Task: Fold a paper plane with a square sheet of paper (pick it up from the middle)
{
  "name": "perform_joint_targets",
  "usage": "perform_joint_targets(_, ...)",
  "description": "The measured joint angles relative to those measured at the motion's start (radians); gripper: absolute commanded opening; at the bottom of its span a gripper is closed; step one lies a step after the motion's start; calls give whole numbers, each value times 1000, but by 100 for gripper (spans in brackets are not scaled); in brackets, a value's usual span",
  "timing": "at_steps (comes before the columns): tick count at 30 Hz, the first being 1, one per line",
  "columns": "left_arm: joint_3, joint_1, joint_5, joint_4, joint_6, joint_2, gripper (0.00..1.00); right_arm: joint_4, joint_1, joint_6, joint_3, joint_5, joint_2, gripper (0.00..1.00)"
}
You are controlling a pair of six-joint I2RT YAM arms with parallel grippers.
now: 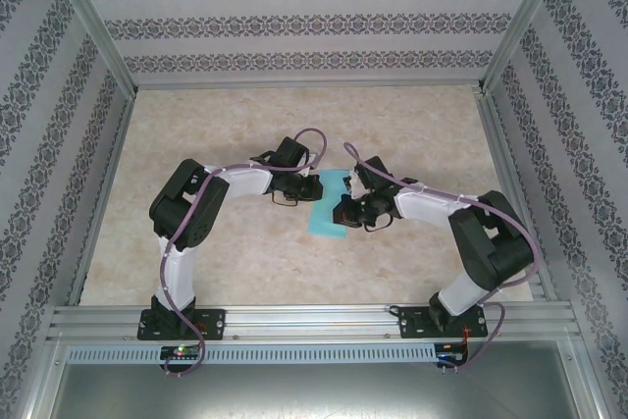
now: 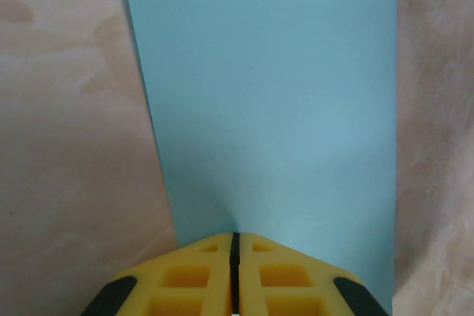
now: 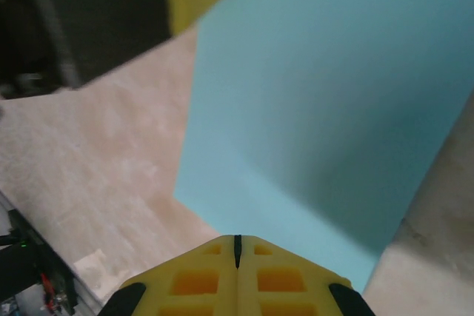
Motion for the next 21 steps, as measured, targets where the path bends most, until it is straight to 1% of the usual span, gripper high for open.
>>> perform_joint_targets(4,0,0,0,0,0,0,11,-16,2,-18,-3,7,44,1)
perform_joint_targets(8,0,0,0,0,0,0,11,-12,2,-31,-29,10,44,1)
perform_joint_targets(15,0,0,2,0,1,1,11,39,2,-46,-108,26,-19,1)
perform_joint_targets(21,0,1,3,0,3,2,11,35,2,-47,-161,48,-78,1)
